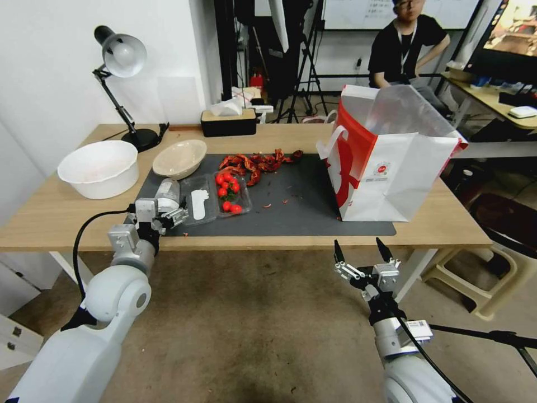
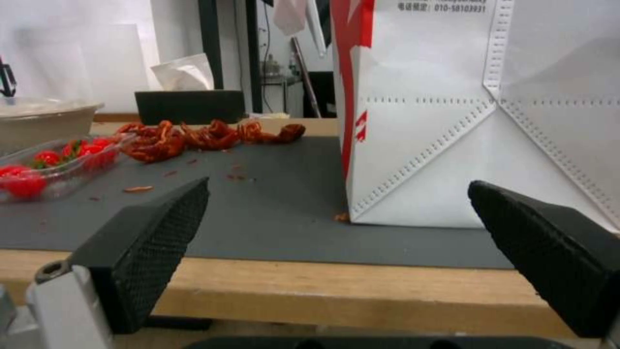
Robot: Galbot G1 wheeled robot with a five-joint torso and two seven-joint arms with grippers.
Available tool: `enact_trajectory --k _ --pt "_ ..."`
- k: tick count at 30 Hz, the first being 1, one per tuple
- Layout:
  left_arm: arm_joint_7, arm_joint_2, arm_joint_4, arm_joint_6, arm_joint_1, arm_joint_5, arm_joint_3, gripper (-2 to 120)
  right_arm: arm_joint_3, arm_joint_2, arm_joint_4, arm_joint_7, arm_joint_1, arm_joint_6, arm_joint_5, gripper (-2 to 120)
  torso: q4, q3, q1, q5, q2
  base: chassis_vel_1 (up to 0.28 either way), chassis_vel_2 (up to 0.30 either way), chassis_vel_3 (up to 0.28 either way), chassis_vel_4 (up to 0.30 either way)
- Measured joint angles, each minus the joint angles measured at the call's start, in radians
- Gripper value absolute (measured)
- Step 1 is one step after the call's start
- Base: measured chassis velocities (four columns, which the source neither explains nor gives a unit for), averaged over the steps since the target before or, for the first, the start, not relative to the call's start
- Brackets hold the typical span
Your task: Pick up the trash from the table and place it into the takeout bag.
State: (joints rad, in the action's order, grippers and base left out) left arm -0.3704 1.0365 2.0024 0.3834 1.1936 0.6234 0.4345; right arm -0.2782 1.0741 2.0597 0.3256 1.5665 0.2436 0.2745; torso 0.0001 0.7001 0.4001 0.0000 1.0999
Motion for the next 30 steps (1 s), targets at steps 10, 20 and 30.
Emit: enact_trajectory --k 10,20,30 --pt "-0.061 0.013 -0.048 0.074 -0.055 0.046 -0.017 100 0.0 -0.003 0.0 0.001 -0.005 -0.006 0.0 100 -0.0002 0.0 0.0 0.0001 0.0 0.0 0.0 0.0 0.0" --pt "-0.069 0.018 -0.051 0.093 -0.053 0.046 -0.017 100 -0.002 -0.005 0.0 0.003 -0.006 -0.008 0.002 100 -0.0002 0.0 0.0 0.0001 0.0 0.0 0.0 0.0 0.0" --pt "-0.083 0.035 -0.046 0.103 -0.046 0.04 -0.015 76 -0.004 -0.003 0.0 0.005 -0.007 -0.01 0.003 100 -0.0001 0.0 0.0 -0.0001 0.0 0.0 0.0 0.0 0.0"
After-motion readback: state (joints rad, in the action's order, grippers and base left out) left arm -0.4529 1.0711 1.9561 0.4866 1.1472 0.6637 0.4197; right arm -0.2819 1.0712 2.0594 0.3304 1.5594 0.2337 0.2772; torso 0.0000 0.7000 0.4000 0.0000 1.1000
